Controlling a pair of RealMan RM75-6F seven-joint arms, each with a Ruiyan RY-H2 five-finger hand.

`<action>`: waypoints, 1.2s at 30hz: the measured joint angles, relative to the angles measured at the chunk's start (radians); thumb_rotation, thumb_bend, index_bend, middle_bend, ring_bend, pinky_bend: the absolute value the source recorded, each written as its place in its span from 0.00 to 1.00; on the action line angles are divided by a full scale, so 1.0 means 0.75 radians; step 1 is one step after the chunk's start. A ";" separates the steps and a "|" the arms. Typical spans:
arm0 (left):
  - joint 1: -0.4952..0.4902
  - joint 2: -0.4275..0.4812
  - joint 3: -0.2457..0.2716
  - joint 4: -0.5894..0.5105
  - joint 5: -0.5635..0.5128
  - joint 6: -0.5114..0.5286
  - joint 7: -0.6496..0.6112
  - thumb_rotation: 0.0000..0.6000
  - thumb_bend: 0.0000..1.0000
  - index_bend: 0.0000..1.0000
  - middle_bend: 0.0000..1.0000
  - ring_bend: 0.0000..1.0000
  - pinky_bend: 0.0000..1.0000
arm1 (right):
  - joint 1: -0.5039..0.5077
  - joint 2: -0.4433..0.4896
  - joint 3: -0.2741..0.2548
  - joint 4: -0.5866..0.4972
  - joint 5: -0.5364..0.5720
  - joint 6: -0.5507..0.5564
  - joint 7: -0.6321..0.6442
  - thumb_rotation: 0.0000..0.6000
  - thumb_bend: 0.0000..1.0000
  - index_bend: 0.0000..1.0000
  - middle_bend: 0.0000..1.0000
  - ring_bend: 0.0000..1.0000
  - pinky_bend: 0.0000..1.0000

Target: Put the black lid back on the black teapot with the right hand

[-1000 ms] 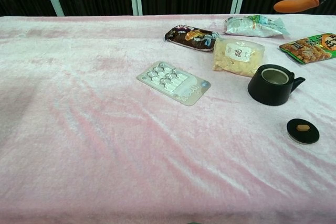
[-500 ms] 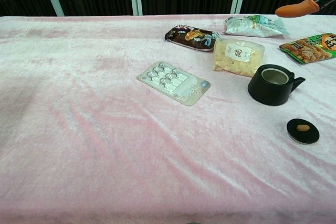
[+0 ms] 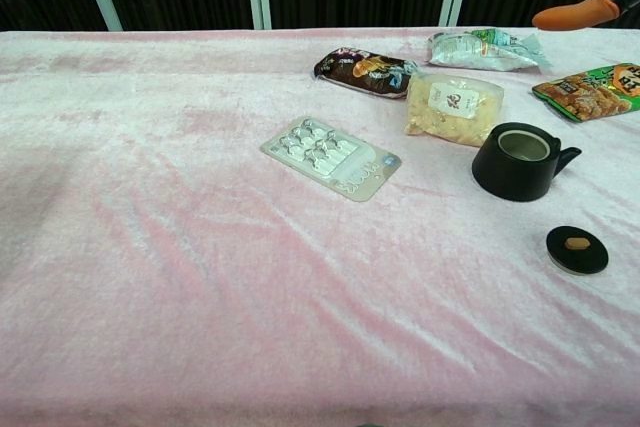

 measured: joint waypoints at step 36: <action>-0.006 0.021 0.002 -0.030 -0.024 -0.037 -0.005 1.00 0.43 0.06 0.03 0.00 0.00 | -0.390 -0.214 -0.292 -0.020 0.053 0.260 -0.666 1.00 0.19 0.36 0.00 0.08 0.16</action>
